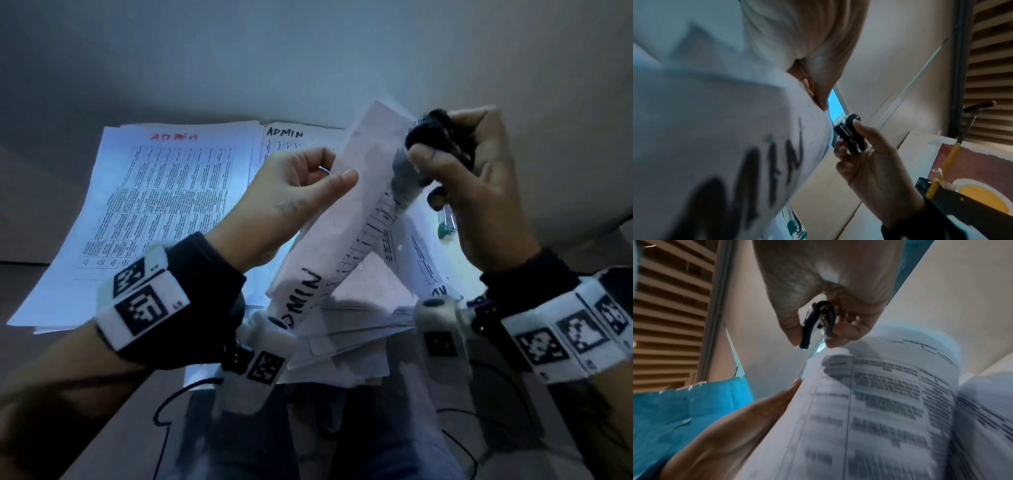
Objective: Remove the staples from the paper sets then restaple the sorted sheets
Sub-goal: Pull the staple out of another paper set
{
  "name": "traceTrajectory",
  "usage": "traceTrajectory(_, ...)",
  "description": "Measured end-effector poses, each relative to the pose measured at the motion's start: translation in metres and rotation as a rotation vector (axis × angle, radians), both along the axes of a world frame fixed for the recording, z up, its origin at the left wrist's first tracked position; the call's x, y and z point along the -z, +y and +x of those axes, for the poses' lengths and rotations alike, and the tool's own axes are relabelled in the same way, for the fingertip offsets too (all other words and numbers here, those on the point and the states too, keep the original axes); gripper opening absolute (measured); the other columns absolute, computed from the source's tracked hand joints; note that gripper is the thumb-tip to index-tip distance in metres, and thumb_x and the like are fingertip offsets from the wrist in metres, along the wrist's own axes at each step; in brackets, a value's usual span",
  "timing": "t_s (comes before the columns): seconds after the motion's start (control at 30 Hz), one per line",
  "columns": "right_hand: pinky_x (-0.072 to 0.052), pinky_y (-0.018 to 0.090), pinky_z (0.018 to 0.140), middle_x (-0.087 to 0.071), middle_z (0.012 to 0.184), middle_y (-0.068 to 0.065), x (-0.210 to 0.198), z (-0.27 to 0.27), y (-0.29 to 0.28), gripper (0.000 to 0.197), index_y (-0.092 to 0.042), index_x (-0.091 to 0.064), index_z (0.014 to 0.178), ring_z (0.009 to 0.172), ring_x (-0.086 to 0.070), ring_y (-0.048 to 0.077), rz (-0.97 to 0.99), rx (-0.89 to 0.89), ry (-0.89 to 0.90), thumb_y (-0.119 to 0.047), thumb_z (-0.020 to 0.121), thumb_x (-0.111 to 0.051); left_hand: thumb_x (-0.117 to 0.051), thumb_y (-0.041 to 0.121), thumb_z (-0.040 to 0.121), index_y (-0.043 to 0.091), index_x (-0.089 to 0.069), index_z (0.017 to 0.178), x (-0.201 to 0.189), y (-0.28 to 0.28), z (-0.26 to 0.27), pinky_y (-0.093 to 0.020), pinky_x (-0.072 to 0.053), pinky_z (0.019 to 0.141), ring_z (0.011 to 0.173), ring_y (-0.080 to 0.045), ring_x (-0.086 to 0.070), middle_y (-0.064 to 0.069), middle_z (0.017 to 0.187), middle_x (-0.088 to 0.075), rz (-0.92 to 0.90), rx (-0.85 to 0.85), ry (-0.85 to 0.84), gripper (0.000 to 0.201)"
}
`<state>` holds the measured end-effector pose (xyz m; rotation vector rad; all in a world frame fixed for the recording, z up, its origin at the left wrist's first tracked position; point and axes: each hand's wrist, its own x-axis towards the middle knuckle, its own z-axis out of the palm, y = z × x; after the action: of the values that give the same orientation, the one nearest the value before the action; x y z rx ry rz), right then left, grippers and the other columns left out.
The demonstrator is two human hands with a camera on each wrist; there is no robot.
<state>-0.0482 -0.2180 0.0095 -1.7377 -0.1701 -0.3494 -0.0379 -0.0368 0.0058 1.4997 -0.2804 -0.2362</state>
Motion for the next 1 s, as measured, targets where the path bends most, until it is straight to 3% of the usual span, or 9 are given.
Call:
traceTrajectory(0.13,-0.033,0.014,0.040,-0.055,0.087,-0.007,-0.019,0.023,-0.004,0.022,-0.026,-0.035,0.096,0.048,-0.053,0.003,-0.019,-0.090,0.056,-0.027,0.090,-0.056,-0.058,0.008,0.087,0.009,-0.058,0.079,-0.009,-0.001,0.000,-0.016,-0.048,0.057,0.060,-0.010,-0.060,-0.001,0.070,-0.066,0.015,0.019,0.001,0.008)
traceTrajectory(0.27,-0.042,0.017,0.043,-0.053,0.079,0.000,-0.021,0.030,0.001,0.023,-0.023,-0.033,0.094,0.045,-0.052,0.005,-0.004,-0.157,0.090,-0.019,0.093,-0.055,-0.067,0.021,0.081,0.010,-0.059,0.084,-0.016,0.005,0.002,-0.020,-0.037,0.048,0.057,-0.009,-0.057,0.001,0.071,-0.066,0.130,0.041,0.001,0.014)
traceTrajectory(0.37,-0.048,0.017,0.048,-0.050,0.086,0.001,-0.024,0.035,0.000,0.023,-0.020,-0.032,0.093,0.046,-0.053,0.003,0.065,-0.106,0.121,-0.017,0.093,-0.055,-0.073,0.017,0.069,-0.002,-0.062,0.095,-0.013,0.016,-0.001,-0.034,-0.052,0.065,0.074,-0.022,-0.063,-0.022,0.090,-0.068,0.223,0.099,0.010,0.034)
traceTrajectory(0.43,-0.049,0.017,0.048,-0.049,0.088,0.001,-0.024,0.036,-0.001,0.024,-0.021,-0.032,0.090,0.045,-0.053,0.003,0.068,-0.085,0.132,-0.018,0.093,-0.055,-0.073,0.012,0.065,-0.004,-0.065,0.090,-0.011,0.020,-0.008,-0.035,-0.055,0.073,0.075,-0.023,-0.065,-0.022,0.091,-0.069,0.254,0.095,-0.011,0.030)
traceTrajectory(0.5,-0.049,0.018,0.047,-0.049,0.089,0.001,-0.023,0.034,0.001,0.025,-0.021,-0.031,0.090,0.044,-0.054,0.003,0.072,-0.070,0.141,-0.017,0.093,-0.055,-0.075,0.007,0.065,-0.003,-0.066,0.084,-0.005,0.022,-0.012,-0.029,-0.055,0.067,0.069,-0.020,-0.065,-0.016,0.081,-0.070,0.235,0.031,-0.022,0.023)
traceTrajectory(0.67,-0.050,0.025,0.057,-0.054,0.113,0.011,-0.019,0.008,0.003,0.030,-0.028,-0.035,0.095,0.072,-0.065,0.015,-0.074,0.142,0.021,-0.033,0.083,-0.061,-0.069,0.008,0.080,0.001,-0.065,0.081,0.008,0.013,-0.018,-0.026,-0.049,0.061,0.066,-0.020,-0.060,-0.015,0.077,-0.065,0.133,-0.100,0.005,0.008)
traceTrajectory(0.8,-0.044,0.007,0.065,-0.058,0.084,-0.017,-0.003,-0.040,0.024,0.035,-0.031,-0.041,0.092,0.074,-0.059,-0.010,-0.277,0.138,-0.017,-0.029,0.078,-0.073,-0.059,0.016,0.086,0.001,-0.064,0.082,0.017,0.006,-0.021,-0.024,-0.048,0.058,0.063,-0.017,-0.058,-0.013,0.075,-0.064,0.040,-0.095,0.017,0.016)
traceTrajectory(0.9,-0.053,0.023,0.069,-0.064,0.083,-0.015,0.014,-0.058,0.043,0.035,-0.020,-0.050,0.097,0.078,-0.064,0.000,-0.335,0.124,0.021,-0.034,0.074,-0.073,-0.057,0.019,0.082,0.002,-0.068,0.086,0.021,0.004,-0.024,-0.026,-0.052,0.069,0.075,-0.020,-0.064,-0.013,0.082,-0.069,-0.069,-0.047,0.005,0.021)
traceTrajectory(1.0,-0.054,0.039,0.068,-0.068,0.085,-0.002,0.023,-0.061,0.054,0.040,-0.014,-0.051,0.100,0.080,-0.068,0.017,-0.364,0.163,0.017,-0.040,0.074,-0.066,-0.053,0.018,0.085,0.008,-0.071,0.080,0.029,0.004,-0.025,-0.020,-0.052,0.073,0.079,-0.013,-0.066,-0.004,0.081,-0.071,-0.139,-0.021,0.012,0.021)
